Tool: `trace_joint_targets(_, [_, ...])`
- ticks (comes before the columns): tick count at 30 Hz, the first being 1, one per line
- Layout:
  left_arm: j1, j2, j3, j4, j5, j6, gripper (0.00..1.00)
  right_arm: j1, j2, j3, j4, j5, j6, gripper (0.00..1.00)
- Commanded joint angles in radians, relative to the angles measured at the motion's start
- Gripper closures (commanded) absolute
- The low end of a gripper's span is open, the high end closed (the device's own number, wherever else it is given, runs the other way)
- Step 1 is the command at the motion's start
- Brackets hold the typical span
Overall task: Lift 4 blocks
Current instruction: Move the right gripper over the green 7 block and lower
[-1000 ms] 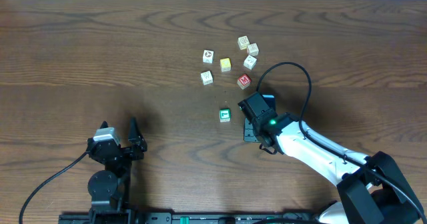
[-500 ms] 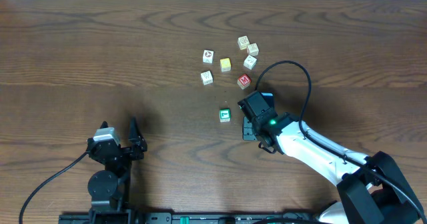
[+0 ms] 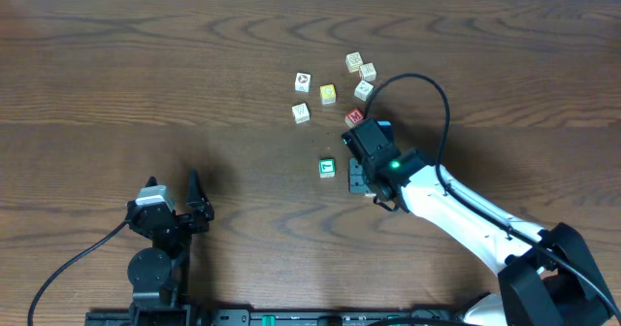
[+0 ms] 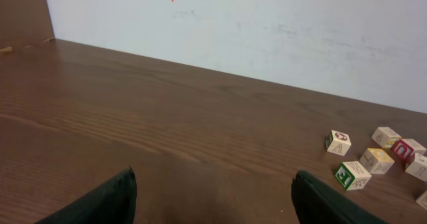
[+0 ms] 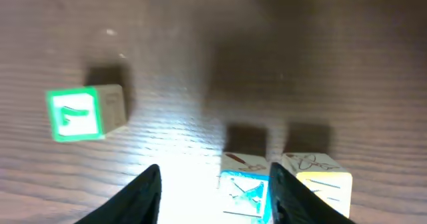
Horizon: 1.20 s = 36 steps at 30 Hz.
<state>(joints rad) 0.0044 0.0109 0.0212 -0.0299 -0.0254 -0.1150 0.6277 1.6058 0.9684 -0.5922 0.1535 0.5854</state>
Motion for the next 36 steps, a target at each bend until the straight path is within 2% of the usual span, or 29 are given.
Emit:
trace_joint_targets(1, [-0.003,-0.006,-0.016,-0.044,-0.009,-0.002,0.25,0.019,0.004,0.052,0.001,0.002,-0.019,0.55])
trace_joint_targets(2, [-0.003,-0.006,-0.016,-0.043,-0.009,-0.002,0.25,0.019,0.004,0.057,0.013,-0.023,-0.037,0.53])
trace_joint_targets(4, [-0.003,-0.006,-0.016,-0.044,-0.009,-0.002,0.25,0.019,0.004,0.060,0.043,-0.092,-0.092,0.37])
trace_joint_targets(5, [-0.003,-0.006,-0.016,-0.044,-0.009,-0.002,0.25,0.019,0.004,0.060,0.056,-0.116,-0.101,0.33])
trace_joint_targets(10, [-0.003,-0.006,-0.016,-0.044,-0.009,-0.002,0.25,0.021,0.005,0.060,0.112,-0.129,-0.117,0.30])
trace_joint_targets(16, [-0.003,-0.006,-0.016,-0.044,-0.009,-0.002,0.25,0.021,0.010,0.060,0.174,-0.136,-0.139,0.31])
trace_joint_targets(22, [-0.003,-0.006,-0.016,-0.044,-0.009,-0.002,0.25,0.022,0.089,0.070,0.227,-0.169,-0.139,0.33])
trace_joint_targets(30, [-0.003,-0.006,-0.016,-0.044,-0.009,-0.002,0.25,0.069,0.246,0.174,0.208,-0.215,-0.156,0.40])
trace_joint_targets(36, [-0.003,-0.006,-0.016,-0.043,-0.009,-0.002,0.25,0.123,0.254,0.188,0.187,-0.141,-0.145,0.43])
